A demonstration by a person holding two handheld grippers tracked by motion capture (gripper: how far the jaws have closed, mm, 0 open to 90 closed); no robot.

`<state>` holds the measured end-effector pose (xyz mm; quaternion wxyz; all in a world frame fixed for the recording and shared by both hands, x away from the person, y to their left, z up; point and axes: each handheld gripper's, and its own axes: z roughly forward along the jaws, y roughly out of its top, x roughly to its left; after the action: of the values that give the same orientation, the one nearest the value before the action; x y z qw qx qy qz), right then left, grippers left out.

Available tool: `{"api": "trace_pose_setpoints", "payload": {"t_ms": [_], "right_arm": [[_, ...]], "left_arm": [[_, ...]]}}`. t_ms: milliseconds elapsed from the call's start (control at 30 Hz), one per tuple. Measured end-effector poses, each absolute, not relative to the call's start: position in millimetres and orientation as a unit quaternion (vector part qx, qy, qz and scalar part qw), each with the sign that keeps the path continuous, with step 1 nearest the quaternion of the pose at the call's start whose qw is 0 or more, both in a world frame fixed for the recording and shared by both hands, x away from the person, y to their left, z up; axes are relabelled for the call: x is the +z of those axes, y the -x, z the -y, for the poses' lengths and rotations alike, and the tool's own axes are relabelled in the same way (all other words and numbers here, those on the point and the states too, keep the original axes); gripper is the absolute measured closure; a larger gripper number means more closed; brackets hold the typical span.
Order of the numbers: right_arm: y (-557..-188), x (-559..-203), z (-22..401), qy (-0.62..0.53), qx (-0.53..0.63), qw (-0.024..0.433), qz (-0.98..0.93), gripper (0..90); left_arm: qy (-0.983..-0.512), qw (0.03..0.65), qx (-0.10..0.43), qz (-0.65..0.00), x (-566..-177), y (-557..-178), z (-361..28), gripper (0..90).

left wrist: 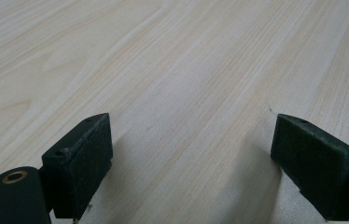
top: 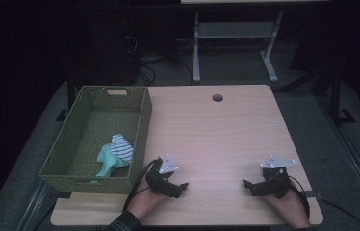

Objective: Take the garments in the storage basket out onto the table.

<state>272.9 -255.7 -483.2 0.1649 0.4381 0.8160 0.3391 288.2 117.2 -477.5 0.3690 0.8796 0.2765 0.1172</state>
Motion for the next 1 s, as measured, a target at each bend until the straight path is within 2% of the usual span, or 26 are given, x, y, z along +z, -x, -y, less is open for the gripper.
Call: {"api": "trace_pose_setpoints", "payload": {"t_ms": [667,1000], "right_arm": [[-272.2,-483.3,255.8,-0.438,0.340,0.165,-0.815,0.1],[-272.1,-483.2,255.8,-0.439,0.340,0.165,-0.815,0.1]], "left_arm": [[-0.884,0.363,0.097,-0.280,-473.8,-291.7,-111.6,12.9],[-0.878,0.372,0.110,-0.280,-463.5,-295.1,-115.8,12.9]]}}
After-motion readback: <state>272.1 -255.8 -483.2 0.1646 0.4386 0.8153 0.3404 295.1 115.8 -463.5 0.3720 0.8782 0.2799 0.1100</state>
